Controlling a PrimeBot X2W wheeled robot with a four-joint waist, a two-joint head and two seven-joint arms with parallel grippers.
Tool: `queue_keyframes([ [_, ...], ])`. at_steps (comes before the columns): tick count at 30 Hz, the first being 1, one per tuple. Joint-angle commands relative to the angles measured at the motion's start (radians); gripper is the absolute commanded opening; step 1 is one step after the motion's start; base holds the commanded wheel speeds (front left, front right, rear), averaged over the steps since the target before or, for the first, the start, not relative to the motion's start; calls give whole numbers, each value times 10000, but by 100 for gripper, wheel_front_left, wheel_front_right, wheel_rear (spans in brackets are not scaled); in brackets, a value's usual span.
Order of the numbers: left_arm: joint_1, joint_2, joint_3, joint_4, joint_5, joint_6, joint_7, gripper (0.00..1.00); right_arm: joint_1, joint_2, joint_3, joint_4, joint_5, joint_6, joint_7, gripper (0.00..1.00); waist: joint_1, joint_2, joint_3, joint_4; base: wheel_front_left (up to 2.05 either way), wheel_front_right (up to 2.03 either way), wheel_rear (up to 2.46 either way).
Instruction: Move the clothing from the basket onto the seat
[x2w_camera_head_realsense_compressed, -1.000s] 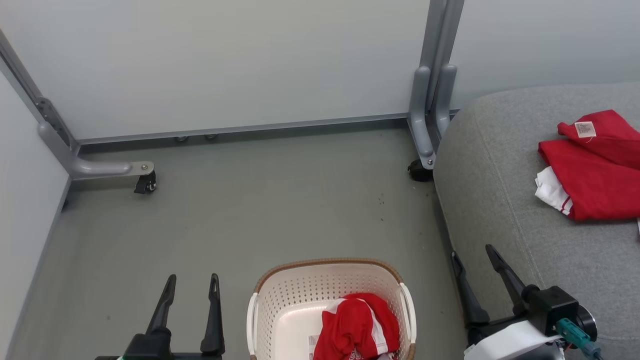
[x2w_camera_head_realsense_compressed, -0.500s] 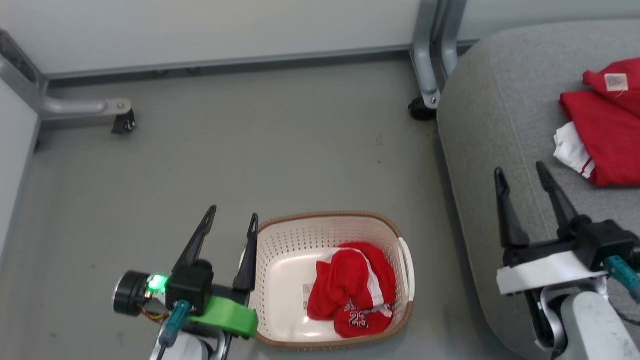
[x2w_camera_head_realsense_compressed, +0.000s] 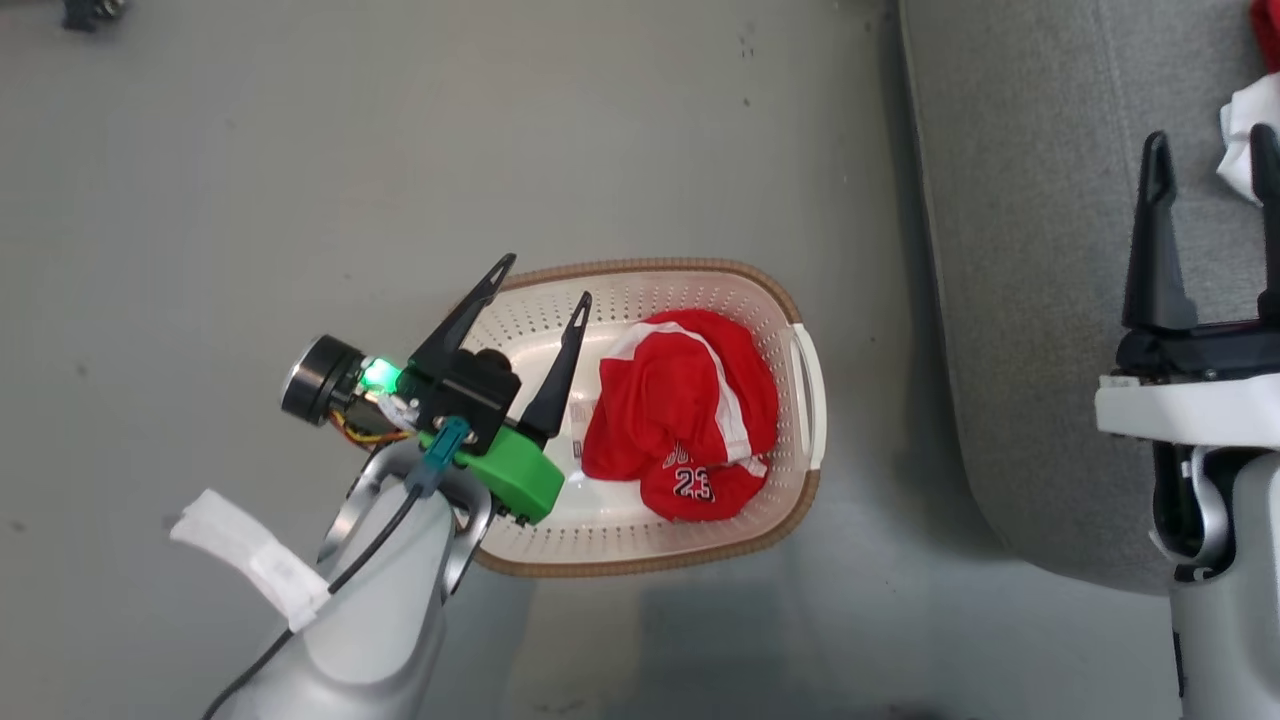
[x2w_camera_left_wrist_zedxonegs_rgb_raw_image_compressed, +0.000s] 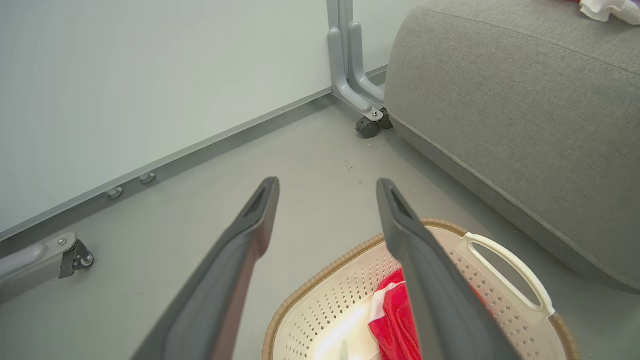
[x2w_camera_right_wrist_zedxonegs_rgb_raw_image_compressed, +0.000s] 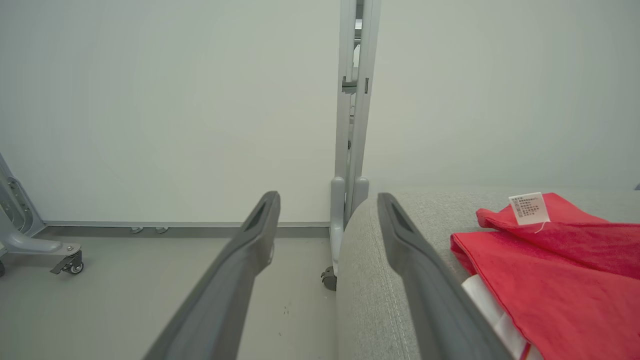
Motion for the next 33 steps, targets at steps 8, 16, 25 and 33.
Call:
queue_keyframes([
  [8, -2516, 353, -2018, 1883, 1364, -122, 5, 100, -802, 197, -178, -1148, 481, -15, -31, 100, -2, -1, 3522, -741, 0, 0, 0],
  [16, -4143, 396, -3292, 4004, 2105, 125, 5, 100, -1276, 303, 304, -1829, 137, -17, -31, 100, -2, -1, 4664, -1219, 0, 0, 0],
  [25, -5423, 224, -3810, 6362, 2325, 458, 7, 100, -1428, 538, 622, -2375, 95, -17, -31, 100, -2, -1, 5387, -1587, 0, 0, 0],
  [33, -6431, 155, -4480, 7636, 2848, 748, 196, 100, -1651, 656, 731, -2767, 18, -16, -31, 100, -2, -1, 5930, -1742, 0, 0, 0],
])
